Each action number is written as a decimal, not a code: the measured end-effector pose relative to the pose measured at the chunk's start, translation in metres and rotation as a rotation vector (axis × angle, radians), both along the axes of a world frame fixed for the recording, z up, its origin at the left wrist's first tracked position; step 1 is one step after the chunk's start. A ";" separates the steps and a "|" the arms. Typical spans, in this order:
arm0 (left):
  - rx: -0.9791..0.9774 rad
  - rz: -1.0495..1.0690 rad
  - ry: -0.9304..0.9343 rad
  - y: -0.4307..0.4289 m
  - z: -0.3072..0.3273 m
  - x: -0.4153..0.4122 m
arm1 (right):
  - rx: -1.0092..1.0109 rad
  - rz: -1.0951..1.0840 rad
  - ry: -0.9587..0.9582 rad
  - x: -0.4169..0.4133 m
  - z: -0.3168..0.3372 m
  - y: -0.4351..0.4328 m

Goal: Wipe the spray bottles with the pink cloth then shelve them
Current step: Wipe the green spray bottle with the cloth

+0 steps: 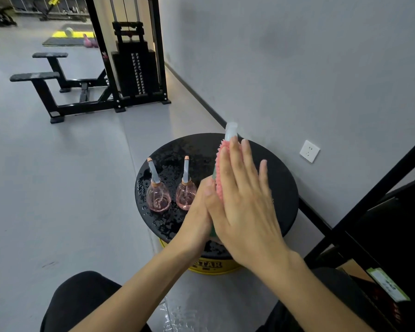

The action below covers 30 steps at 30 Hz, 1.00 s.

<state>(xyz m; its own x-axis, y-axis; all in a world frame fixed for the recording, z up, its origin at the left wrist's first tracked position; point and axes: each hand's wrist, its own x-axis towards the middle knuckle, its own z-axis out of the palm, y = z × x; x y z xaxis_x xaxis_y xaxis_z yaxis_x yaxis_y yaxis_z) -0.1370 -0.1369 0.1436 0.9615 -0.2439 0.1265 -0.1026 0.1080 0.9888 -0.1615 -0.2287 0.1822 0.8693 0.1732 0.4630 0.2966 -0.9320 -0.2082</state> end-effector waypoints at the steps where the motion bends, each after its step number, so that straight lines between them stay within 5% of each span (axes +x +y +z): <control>1: -0.015 -0.021 0.006 0.000 0.001 0.000 | -0.004 0.004 0.002 0.002 0.002 0.000; 6: -0.163 -0.058 0.132 0.007 0.006 0.002 | 0.018 0.097 -0.002 -0.019 -0.010 0.001; 12: -0.044 -0.025 0.039 0.007 0.004 0.003 | 0.093 0.112 0.037 -0.015 -0.011 -0.004; 21: -0.190 -0.082 0.137 0.010 0.009 0.006 | 0.169 0.164 0.054 -0.024 -0.008 -0.002; 30: -0.095 -0.008 0.079 0.005 0.001 0.005 | 0.218 0.158 0.061 -0.003 0.003 -0.006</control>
<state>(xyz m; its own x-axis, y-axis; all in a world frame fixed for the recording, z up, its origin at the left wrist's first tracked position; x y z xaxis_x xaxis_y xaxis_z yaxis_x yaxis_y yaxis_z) -0.1315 -0.1320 0.1444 0.9675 -0.2421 0.0735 -0.0239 0.2017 0.9792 -0.1641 -0.2351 0.1857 0.8667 0.2107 0.4522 0.4156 -0.8064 -0.4208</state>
